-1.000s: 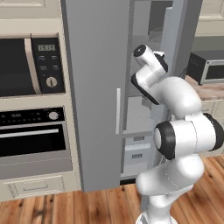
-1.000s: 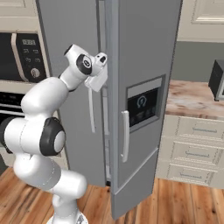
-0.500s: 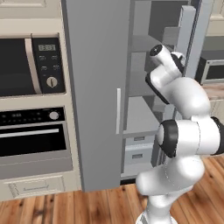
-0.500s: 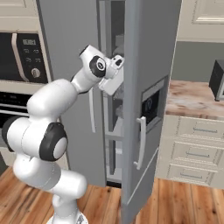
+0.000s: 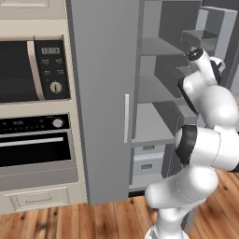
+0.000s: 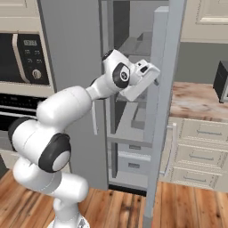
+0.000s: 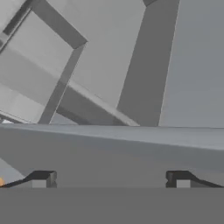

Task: Move the hot dog bun to the plate on the dining table and place the condiment next to that plate. Then navigate to the fridge and take the sausage and place it on the plate as well.

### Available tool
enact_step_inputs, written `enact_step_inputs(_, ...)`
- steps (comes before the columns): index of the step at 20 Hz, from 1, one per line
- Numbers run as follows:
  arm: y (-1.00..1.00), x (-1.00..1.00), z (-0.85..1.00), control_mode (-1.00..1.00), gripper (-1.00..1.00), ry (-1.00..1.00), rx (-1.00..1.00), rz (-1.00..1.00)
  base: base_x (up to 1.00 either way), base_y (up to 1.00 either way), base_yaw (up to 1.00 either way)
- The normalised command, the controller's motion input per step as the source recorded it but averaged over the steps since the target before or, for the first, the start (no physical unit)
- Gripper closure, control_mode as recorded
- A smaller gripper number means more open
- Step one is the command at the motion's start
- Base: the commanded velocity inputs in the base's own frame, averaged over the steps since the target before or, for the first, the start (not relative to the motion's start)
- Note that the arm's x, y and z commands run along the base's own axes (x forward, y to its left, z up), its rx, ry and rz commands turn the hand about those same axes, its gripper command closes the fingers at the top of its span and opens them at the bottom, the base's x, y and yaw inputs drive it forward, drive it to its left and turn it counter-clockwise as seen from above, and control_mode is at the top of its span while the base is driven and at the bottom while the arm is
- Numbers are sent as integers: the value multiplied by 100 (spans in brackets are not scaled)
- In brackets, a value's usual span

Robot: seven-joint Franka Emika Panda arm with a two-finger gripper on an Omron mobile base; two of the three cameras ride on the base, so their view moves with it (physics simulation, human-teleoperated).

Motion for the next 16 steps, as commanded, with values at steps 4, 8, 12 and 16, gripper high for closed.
enact_step_inputs(4, -86, 1, 2, -100, -100, 0, 12, 0, 0, 0, 0)
enact_step_inputs(8, -40, -6, 0, -100, -100, 0, 9, 0, 0, 0, 0)
enact_step_inputs(12, 13, -81, 0, -100, -100, -18, 16, 0, 0, 0, 0)
enact_step_inputs(16, 69, -81, -5, -100, -100, -19, 18, -4, 0, 0, 0)
